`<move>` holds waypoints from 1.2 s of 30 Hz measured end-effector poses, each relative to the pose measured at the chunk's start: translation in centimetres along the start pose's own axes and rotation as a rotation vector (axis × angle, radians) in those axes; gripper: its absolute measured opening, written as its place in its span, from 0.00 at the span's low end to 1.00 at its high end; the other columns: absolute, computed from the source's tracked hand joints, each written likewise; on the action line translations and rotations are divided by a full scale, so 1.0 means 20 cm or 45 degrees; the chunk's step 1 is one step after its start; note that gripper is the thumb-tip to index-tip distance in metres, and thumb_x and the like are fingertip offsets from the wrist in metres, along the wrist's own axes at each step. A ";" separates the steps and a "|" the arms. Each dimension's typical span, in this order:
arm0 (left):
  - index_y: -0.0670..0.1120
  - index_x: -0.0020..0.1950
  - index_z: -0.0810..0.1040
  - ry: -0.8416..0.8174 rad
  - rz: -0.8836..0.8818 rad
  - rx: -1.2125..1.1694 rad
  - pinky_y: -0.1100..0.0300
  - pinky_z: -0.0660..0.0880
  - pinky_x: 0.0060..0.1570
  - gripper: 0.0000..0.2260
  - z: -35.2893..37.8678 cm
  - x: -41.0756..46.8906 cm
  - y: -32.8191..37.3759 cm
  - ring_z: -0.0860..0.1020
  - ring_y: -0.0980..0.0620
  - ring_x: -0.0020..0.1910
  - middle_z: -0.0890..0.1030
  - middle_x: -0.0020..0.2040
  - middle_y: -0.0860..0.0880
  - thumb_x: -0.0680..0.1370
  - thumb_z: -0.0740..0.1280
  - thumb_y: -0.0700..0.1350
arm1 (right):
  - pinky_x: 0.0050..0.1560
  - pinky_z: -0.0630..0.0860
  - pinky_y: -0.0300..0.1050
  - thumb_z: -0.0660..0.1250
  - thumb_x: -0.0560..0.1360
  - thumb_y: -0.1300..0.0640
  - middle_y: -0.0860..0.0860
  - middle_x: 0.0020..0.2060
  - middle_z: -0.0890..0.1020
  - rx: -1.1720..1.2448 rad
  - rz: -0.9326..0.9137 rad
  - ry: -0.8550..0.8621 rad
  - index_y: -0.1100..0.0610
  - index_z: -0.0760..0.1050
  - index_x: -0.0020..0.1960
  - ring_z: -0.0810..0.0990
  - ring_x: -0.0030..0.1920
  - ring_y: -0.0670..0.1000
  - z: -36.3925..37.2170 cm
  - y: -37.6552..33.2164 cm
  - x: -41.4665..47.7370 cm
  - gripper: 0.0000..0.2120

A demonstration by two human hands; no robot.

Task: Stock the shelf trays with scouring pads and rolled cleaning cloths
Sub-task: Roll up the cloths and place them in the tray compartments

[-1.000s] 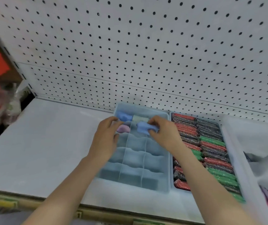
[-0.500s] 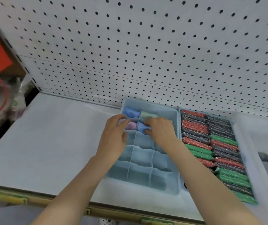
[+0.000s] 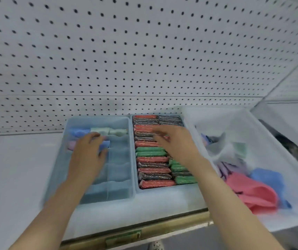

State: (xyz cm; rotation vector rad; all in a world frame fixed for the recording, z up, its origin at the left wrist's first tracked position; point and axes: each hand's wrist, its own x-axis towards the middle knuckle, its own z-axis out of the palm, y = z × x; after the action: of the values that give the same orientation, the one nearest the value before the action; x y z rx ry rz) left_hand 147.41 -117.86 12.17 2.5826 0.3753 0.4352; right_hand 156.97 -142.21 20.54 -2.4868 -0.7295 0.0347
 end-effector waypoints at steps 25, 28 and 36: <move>0.56 0.73 0.67 -0.344 0.075 -0.956 0.67 0.70 0.62 0.26 0.16 0.06 1.29 0.72 0.65 0.64 0.74 0.66 0.62 0.75 0.68 0.57 | 0.58 0.75 0.52 0.62 0.78 0.60 0.62 0.57 0.79 1.346 0.076 -0.256 0.68 0.72 0.64 0.79 0.55 0.57 -0.84 0.70 -0.04 0.18; 0.59 0.65 0.74 -0.216 0.040 -1.191 0.66 0.74 0.57 0.21 0.01 0.13 1.37 0.76 0.65 0.59 0.79 0.59 0.64 0.73 0.72 0.53 | 0.54 0.76 0.50 0.63 0.76 0.59 0.59 0.55 0.80 1.556 0.038 -0.398 0.66 0.73 0.63 0.79 0.52 0.56 -0.84 0.54 -0.02 0.18; 0.55 0.38 0.80 0.180 0.054 -0.936 0.70 0.73 0.41 0.08 -0.22 0.19 1.31 0.76 0.66 0.34 0.80 0.33 0.61 0.72 0.75 0.44 | 0.54 0.78 0.52 0.58 0.78 0.44 0.57 0.56 0.81 1.535 0.035 -0.426 0.57 0.75 0.64 0.81 0.55 0.57 -0.77 0.26 0.03 0.22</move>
State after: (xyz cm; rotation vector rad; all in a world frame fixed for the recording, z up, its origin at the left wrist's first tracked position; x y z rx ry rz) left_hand 153.99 -136.68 30.04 1.8526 0.1610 0.6332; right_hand 162.75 -153.18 31.07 -1.3304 -0.5416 0.6937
